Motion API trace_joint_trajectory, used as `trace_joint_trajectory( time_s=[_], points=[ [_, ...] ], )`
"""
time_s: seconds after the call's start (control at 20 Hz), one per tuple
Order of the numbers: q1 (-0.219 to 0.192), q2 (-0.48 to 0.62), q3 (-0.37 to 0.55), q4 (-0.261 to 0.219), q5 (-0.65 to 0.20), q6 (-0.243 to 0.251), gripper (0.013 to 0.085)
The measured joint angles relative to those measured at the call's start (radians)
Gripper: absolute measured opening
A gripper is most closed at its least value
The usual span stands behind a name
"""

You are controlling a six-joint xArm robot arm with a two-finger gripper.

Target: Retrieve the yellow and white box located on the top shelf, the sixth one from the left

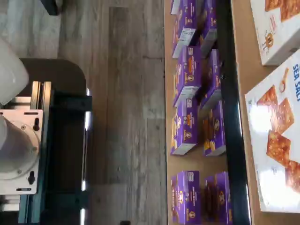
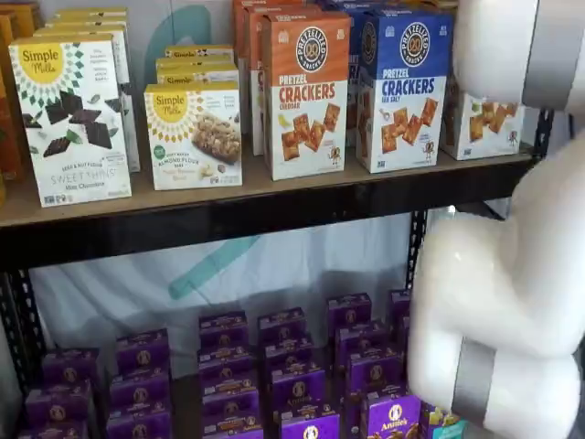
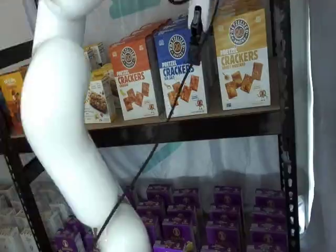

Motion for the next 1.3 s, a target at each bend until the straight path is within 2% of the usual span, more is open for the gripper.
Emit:
trace_joint_trajectory(
  time_s=[0.05,0.1,0.15,0.25,0.4,0.55,0.9,1.1,1.2,1.3],
  points=[
    [0.008,0.001,-0.002,-0.017,0.002,0.0,0.085],
    [0.043,0.0,-0.004,-0.08,0.004,0.001,0.085],
    [0.059,-0.004,0.002,-0.108,0.002,0.002,0.085],
    [0.066,-0.014,0.017,-0.123,-0.003,0.004,0.085],
    [0.063,-0.022,0.03,-0.113,-0.006,0.005,0.085],
    [0.035,-0.022,0.027,-0.059,-0.005,0.005,0.085],
    [-0.06,0.001,-0.019,0.129,-0.015,0.017,0.085],
    [-0.111,0.004,-0.027,0.258,-0.064,0.04,0.085],
    [-0.122,-0.006,-0.012,0.304,-0.109,0.047,0.085],
    [-0.121,-0.012,-0.002,0.325,-0.154,0.05,0.085]
  ],
)
